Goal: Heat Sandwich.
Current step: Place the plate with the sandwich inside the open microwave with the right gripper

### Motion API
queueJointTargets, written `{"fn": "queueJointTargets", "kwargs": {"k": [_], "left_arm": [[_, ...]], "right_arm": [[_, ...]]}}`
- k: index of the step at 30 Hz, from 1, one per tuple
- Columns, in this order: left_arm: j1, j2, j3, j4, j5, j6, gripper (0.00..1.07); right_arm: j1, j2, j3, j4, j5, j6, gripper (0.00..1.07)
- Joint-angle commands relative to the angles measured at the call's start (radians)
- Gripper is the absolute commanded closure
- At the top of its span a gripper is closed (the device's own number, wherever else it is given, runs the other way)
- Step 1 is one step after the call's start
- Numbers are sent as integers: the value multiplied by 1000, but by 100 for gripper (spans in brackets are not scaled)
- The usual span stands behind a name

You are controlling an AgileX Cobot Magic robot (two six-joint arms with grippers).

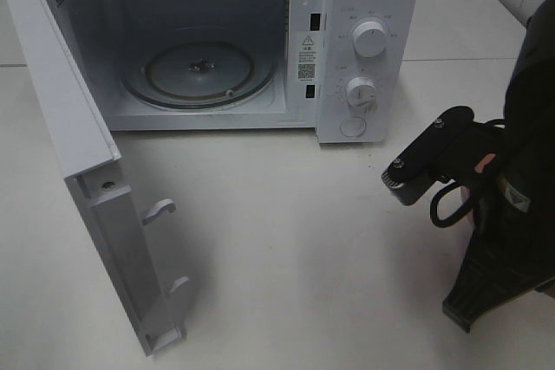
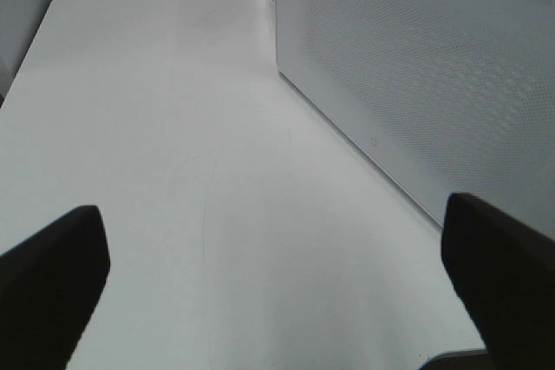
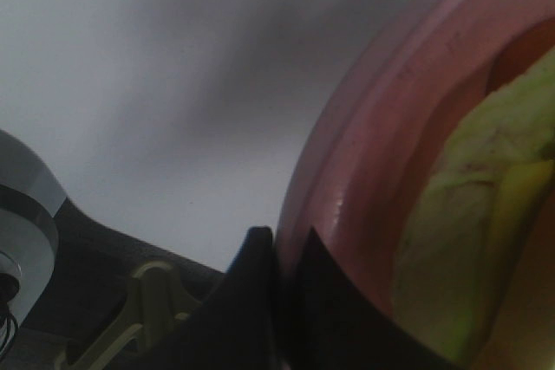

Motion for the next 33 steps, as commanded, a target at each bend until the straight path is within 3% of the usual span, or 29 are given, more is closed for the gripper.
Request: {"fn": "queueJointTargets", "kwargs": {"k": [1,21,33], "left_arm": [[0,-26,1,-8,-15,-7,5],[0,-26,1,-8,-15,-7,5],[0,-26,1,-8,-15,-7,5]], "right_arm": [[24,-8,4,-18,19,-13,107],[228,-8,4,-17,21,-113,107],[244,-8,4,-71,10,-328,107]]}}
